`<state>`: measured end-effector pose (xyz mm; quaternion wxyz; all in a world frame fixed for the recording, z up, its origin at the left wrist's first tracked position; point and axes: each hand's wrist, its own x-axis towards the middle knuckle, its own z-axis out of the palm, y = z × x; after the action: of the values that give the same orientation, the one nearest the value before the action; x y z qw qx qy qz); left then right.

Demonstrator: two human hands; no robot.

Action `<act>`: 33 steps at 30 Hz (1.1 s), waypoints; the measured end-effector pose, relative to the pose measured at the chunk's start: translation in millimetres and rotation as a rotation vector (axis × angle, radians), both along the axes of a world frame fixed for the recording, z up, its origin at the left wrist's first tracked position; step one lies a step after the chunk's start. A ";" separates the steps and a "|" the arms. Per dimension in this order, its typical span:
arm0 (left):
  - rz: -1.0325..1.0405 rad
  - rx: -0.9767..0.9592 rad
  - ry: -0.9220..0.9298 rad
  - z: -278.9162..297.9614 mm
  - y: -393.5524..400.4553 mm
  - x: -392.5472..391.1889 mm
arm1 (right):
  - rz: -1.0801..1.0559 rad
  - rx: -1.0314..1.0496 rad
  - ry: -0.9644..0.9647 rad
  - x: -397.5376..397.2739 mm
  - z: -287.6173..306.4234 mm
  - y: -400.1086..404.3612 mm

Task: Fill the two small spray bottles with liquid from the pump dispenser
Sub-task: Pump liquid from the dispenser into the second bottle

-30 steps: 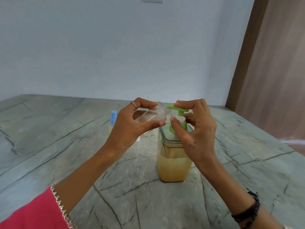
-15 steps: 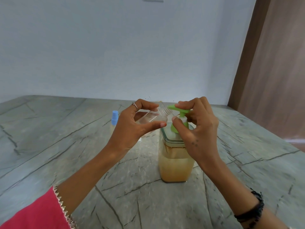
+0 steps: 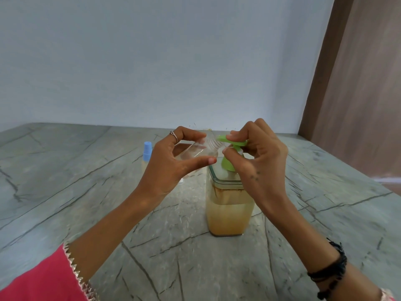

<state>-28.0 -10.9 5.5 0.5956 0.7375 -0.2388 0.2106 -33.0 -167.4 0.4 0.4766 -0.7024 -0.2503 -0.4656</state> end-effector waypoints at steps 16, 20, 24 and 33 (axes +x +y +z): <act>0.000 -0.027 0.005 -0.4 -0.7 1.5 | -0.042 -0.017 -0.039 -0.9 -7.8 0.3; -0.015 -0.041 0.016 -0.2 -0.9 1.1 | -0.069 -0.037 -0.038 -1.2 -4.6 1.3; -0.007 -0.029 0.033 -0.7 -0.6 1.7 | -0.084 -0.049 -0.015 -1.0 0.0 2.8; -0.014 -0.033 0.044 -0.8 -0.1 2.6 | -0.073 -0.031 -0.016 -1.6 -5.8 1.6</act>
<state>-25.4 -10.9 4.7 0.6141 0.7304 -0.2275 0.1940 -34.6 -165.9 -5.5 0.4464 -0.7147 -0.2355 -0.4842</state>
